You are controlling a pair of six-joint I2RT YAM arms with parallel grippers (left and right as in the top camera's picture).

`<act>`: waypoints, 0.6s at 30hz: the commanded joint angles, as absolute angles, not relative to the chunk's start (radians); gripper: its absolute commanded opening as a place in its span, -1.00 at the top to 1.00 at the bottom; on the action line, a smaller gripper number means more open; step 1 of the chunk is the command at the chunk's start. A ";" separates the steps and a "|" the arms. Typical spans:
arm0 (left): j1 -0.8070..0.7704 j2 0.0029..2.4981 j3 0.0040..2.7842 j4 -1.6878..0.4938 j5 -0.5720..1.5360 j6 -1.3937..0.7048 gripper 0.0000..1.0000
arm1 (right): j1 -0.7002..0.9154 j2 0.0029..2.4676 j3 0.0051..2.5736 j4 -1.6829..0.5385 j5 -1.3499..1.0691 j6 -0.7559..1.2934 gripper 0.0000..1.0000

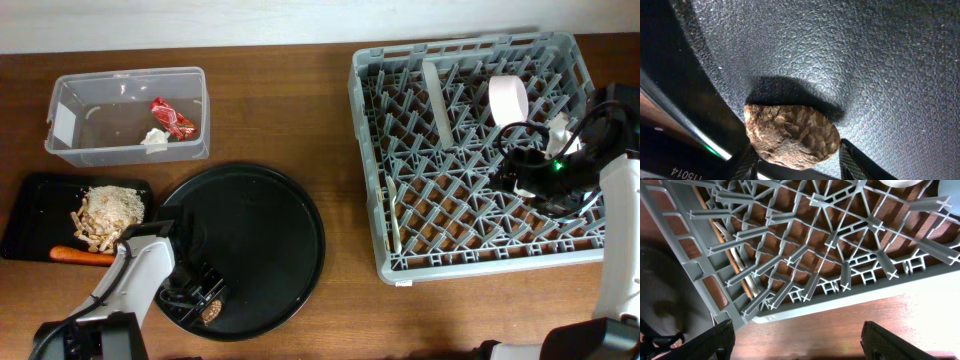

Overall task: Sort waste into correct bins and load items into the dishwasher rack
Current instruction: 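Carry mushroom with left gripper and drop it onto black tray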

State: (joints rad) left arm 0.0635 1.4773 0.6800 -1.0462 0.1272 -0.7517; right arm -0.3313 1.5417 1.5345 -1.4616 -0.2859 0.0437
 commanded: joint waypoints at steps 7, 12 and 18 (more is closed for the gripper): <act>0.059 1.471 0.672 -0.979 0.135 -0.743 0.28 | -0.334 1.542 1.530 -1.462 -0.277 0.034 -0.68; 0.059 1.471 0.677 -0.973 0.135 -0.743 0.59 | -0.334 1.542 1.530 -1.463 -0.277 0.034 -0.68; 0.060 1.469 0.789 -1.026 0.120 -0.742 0.63 | -0.334 1.542 1.530 -1.463 -0.277 0.034 -0.68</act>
State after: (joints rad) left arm 0.0635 1.4742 0.7013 -1.0096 0.1280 -0.7513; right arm -0.3313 1.5417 1.5345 -1.4616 -0.2859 0.0444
